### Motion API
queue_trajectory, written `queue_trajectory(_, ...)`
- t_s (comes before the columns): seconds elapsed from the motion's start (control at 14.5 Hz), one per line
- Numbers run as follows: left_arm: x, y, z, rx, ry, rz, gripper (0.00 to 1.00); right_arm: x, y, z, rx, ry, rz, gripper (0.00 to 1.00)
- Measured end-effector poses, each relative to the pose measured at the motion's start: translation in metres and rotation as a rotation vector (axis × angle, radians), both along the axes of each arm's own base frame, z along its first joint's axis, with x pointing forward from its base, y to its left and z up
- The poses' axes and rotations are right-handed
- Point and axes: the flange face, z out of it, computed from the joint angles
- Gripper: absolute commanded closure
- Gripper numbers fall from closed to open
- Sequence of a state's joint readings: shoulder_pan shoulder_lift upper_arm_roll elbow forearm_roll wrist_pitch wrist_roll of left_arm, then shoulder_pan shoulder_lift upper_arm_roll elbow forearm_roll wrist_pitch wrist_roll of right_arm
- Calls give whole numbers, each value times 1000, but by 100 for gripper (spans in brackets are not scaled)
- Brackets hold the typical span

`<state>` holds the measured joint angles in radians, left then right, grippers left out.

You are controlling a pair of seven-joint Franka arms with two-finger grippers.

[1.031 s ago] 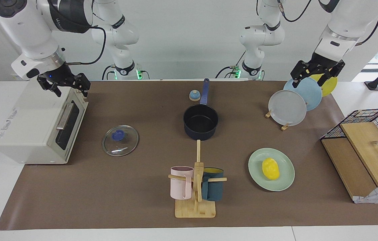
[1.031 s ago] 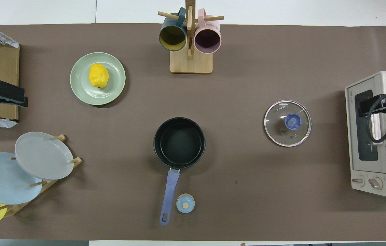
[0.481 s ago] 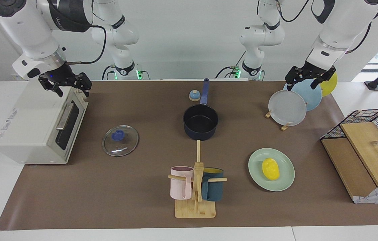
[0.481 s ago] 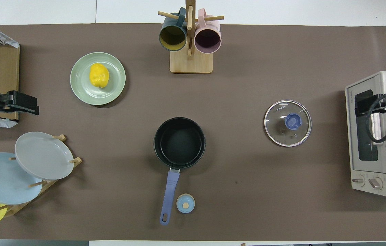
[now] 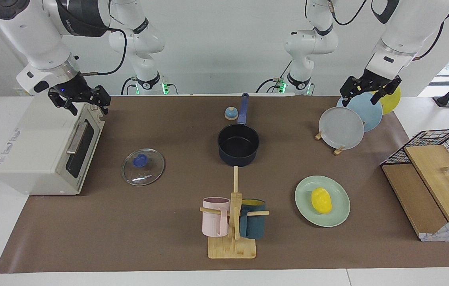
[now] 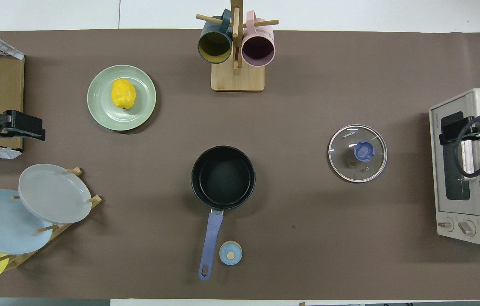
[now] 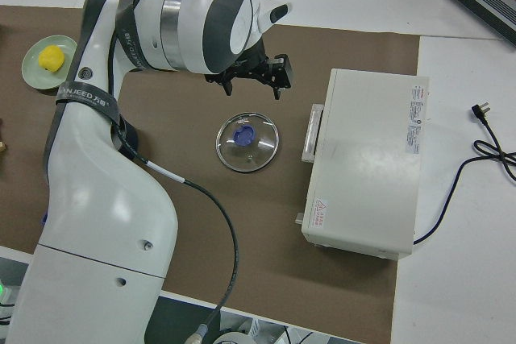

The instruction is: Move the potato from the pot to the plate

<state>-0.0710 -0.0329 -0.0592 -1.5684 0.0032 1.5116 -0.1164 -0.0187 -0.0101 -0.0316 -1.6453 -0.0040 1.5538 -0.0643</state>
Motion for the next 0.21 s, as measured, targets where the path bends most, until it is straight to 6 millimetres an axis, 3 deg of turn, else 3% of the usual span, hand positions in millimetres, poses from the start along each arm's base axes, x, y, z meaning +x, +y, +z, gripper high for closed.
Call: queue_trajectory(0.21, -1, 2, 2, 0, -4, 3, 0, 0, 0, 0, 0, 0, 0, 0)
